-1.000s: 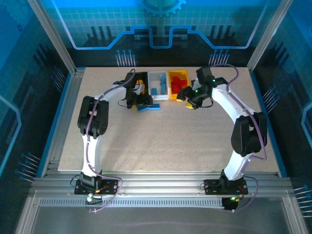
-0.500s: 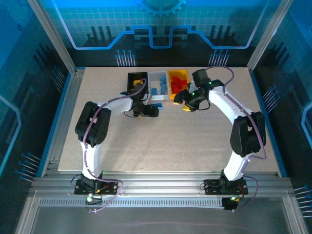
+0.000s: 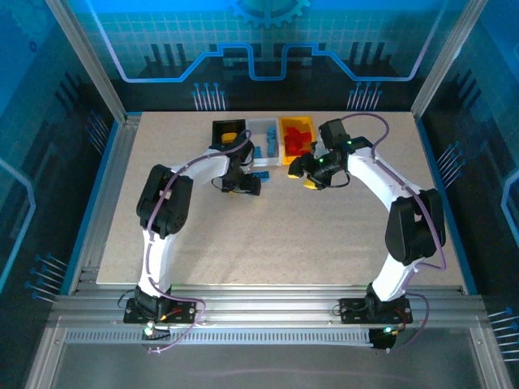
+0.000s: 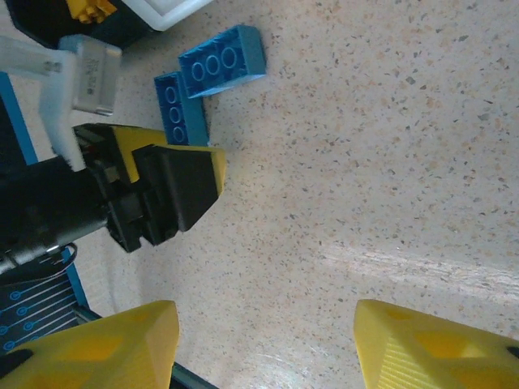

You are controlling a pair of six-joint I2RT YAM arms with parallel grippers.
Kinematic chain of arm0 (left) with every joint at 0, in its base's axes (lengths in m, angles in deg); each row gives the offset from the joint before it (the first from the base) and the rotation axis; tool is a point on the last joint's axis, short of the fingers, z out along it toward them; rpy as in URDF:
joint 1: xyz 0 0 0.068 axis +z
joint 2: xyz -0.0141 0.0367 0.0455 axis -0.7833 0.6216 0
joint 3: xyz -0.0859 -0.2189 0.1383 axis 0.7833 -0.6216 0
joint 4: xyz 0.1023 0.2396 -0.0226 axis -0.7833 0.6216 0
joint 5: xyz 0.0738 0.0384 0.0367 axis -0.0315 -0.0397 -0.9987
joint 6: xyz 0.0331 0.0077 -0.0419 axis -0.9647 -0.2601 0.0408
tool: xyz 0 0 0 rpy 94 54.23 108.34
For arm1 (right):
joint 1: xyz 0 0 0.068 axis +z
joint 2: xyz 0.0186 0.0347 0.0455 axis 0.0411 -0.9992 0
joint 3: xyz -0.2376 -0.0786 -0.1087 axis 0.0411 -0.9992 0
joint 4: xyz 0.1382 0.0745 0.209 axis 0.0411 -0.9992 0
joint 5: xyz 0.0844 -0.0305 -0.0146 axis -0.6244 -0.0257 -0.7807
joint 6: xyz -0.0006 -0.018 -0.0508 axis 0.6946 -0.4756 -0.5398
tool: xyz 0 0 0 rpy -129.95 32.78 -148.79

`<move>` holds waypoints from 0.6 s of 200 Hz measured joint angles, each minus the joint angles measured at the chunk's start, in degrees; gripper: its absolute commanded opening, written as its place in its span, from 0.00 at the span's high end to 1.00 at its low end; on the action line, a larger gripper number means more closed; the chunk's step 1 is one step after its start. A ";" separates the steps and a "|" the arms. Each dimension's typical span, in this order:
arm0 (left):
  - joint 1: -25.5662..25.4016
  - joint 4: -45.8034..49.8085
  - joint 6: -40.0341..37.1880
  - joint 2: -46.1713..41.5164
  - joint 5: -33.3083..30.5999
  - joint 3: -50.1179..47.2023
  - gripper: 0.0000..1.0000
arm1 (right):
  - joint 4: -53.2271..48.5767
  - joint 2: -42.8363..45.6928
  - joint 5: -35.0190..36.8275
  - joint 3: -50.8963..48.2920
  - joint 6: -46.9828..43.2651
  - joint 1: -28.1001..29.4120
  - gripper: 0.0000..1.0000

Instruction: Sort the legos into containers by color

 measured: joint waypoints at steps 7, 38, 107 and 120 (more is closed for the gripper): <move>0.00 0.55 0.00 0.33 -0.44 0.50 0.32 | 0.04 0.48 0.00 -0.20 0.02 0.00 0.39; -0.15 2.99 0.09 1.77 -2.16 2.84 0.41 | 0.33 1.29 -0.02 -0.96 0.04 0.07 0.40; -0.09 4.98 -0.37 2.51 -5.22 4.11 0.62 | 1.38 1.29 -0.04 -2.03 0.26 1.25 0.40; -0.11 5.05 -0.37 2.51 -5.33 4.22 0.64 | 1.62 1.29 -0.04 -2.43 0.26 1.55 0.39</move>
